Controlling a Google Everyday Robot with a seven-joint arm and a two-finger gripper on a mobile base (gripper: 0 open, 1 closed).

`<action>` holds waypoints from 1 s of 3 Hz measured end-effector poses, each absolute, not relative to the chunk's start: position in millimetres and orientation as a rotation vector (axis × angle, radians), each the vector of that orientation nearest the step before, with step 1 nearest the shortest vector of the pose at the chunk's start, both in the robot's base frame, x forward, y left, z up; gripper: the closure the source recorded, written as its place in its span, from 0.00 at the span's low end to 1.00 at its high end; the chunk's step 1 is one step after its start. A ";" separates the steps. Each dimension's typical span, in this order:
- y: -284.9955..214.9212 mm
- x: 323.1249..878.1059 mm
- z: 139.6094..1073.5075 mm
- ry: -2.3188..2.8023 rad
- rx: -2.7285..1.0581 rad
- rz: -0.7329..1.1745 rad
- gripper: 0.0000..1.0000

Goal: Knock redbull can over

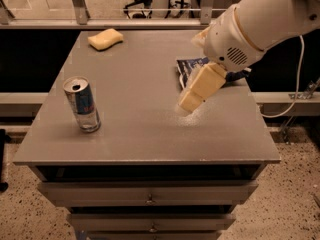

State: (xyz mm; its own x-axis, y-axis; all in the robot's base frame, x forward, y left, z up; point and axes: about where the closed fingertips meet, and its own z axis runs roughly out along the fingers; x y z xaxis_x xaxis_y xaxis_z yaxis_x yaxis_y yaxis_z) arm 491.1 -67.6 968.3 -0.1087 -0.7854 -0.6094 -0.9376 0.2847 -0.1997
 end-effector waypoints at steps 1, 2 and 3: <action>-69.1 490.4 967.8 1.936 -1.545 0.308 0.00; -64.8 490.9 964.4 1.933 -1.514 0.352 0.00; -35.0 492.2 945.4 1.899 -1.460 0.472 0.00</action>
Offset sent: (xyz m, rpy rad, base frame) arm 0.0027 0.0065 -0.0121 0.1018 0.0417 -0.0252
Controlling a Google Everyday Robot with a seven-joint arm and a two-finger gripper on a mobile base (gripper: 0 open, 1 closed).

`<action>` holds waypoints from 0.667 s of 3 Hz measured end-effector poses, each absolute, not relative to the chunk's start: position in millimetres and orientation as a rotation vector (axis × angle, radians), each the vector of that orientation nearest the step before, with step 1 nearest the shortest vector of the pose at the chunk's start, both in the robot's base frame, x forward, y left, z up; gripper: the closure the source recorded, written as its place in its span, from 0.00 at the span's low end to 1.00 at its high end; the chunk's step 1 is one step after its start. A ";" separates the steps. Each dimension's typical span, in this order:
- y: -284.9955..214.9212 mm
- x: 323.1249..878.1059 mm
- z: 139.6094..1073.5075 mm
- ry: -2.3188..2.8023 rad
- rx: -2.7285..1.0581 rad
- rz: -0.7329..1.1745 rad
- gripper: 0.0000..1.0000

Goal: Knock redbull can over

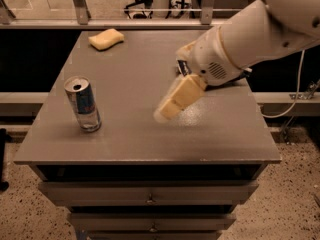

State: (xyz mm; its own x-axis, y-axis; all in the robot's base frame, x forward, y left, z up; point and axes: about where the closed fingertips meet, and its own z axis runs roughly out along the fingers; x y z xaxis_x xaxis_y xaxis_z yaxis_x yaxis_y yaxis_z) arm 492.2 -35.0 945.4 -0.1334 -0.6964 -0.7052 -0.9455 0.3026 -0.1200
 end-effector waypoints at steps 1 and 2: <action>15.9 508.2 929.7 1.814 -1.379 0.597 0.00; 63.1 523.0 924.4 1.717 -1.307 0.704 0.00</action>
Offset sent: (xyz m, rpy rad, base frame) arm 0.0517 0.1505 -0.0257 0.4558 -0.0375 0.0490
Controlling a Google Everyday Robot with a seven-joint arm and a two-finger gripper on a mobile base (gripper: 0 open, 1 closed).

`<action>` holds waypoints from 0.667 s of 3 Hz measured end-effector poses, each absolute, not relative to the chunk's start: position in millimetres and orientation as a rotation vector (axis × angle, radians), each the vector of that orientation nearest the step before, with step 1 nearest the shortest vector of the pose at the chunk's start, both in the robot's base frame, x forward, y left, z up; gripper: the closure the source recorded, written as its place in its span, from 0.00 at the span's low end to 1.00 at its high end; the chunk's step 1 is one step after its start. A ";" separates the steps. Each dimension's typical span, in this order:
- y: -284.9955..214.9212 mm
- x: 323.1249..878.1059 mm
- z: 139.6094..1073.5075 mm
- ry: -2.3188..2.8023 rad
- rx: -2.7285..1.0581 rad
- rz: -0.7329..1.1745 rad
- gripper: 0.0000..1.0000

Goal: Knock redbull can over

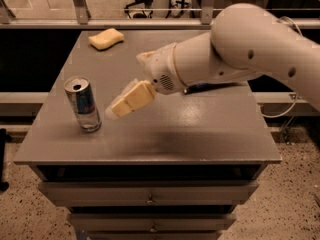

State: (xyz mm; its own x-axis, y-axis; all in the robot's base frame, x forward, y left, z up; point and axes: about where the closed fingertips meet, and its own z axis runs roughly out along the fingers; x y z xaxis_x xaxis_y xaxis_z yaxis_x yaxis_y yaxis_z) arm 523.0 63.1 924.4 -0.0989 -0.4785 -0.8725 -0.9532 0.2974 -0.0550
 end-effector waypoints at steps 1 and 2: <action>106.4 523.5 915.6 1.645 -1.274 0.806 0.00; 142.1 518.3 897.3 1.598 -1.253 0.900 0.00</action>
Offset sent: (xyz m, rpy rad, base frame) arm -0.0096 0.1230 -0.0622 0.2758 0.0732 0.1193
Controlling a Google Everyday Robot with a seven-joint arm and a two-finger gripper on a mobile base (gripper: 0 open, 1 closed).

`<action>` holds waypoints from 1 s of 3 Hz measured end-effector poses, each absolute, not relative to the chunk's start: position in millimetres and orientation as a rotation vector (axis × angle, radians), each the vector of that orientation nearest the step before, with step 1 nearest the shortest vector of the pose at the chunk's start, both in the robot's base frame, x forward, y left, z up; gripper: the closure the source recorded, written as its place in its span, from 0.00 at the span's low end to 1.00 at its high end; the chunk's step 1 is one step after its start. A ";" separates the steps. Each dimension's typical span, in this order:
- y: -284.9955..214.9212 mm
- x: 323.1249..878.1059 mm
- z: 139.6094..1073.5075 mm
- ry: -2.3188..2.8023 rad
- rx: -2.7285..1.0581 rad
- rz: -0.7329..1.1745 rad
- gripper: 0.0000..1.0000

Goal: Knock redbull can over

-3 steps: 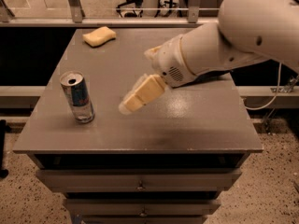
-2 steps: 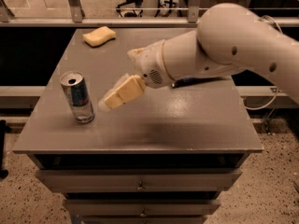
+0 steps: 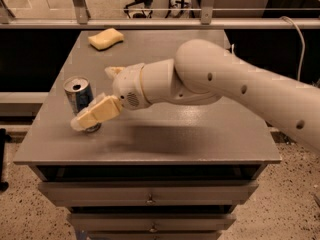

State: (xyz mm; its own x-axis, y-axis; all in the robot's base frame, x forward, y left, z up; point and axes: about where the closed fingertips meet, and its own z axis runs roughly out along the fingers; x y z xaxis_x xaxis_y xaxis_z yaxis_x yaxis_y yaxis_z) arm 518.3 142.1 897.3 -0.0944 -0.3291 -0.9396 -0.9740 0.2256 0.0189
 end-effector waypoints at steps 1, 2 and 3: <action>172.6 514.5 877.8 1.558 -1.225 0.983 0.20; 179.5 518.9 869.3 1.555 -1.182 1.007 0.52; 165.6 528.9 867.1 1.574 -1.163 0.980 0.75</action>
Offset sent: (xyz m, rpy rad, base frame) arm 0.0040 0.0462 -0.0394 0.1435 0.0609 -0.0004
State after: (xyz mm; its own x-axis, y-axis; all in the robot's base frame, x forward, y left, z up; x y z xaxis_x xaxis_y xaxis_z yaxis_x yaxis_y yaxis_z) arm 528.9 165.6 867.1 -0.1331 -0.2390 -0.9619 -0.9685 0.2374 0.0750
